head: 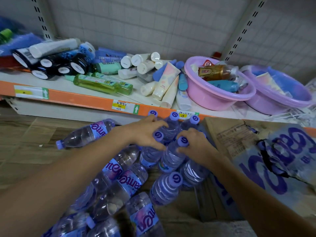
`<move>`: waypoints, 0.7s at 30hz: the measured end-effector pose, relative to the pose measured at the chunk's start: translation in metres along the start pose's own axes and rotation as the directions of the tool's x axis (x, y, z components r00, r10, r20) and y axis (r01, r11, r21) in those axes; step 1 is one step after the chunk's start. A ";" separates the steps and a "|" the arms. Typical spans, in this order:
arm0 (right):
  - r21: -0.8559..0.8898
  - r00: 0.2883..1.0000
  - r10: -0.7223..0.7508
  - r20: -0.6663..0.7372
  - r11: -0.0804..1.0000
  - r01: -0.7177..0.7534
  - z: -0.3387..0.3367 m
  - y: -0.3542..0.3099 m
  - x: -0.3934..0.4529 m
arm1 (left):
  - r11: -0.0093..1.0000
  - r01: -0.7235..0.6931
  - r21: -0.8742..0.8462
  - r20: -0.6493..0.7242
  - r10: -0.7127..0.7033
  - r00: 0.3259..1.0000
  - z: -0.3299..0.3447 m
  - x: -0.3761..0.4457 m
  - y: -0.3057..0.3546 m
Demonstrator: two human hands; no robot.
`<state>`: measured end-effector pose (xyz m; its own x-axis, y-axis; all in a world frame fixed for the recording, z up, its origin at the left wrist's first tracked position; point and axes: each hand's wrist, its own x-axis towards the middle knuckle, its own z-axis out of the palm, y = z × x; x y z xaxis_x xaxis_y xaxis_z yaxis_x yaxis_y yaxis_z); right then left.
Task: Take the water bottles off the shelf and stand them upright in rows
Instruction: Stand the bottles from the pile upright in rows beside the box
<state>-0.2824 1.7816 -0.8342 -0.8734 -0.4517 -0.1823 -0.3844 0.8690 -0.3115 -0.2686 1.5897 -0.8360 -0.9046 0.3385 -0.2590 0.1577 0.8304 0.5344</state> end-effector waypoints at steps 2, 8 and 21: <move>-0.007 1.000 -0.003 -0.028 1.000 0.003 -0.003 -0.003 0.006 | 0.966 -0.033 0.257 -0.044 0.045 0.998 0.006 0.005 0.008; -0.031 0.998 -0.052 -0.043 0.998 0.051 -0.002 -0.005 0.012 | 0.964 0.050 0.262 -0.163 -0.007 0.987 -0.004 -0.003 -0.005; -0.024 0.998 -0.059 -0.010 0.998 0.059 0.011 0.004 0.031 | 0.957 0.073 0.281 -0.256 0.001 0.967 0.018 0.002 0.003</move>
<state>-0.3083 1.7688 -0.8510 -0.8520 -0.5003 -0.1543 -0.4423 0.8455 -0.2991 -0.2628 1.6010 -0.8497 -0.9757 0.2147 -0.0435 0.1958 0.9439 0.2660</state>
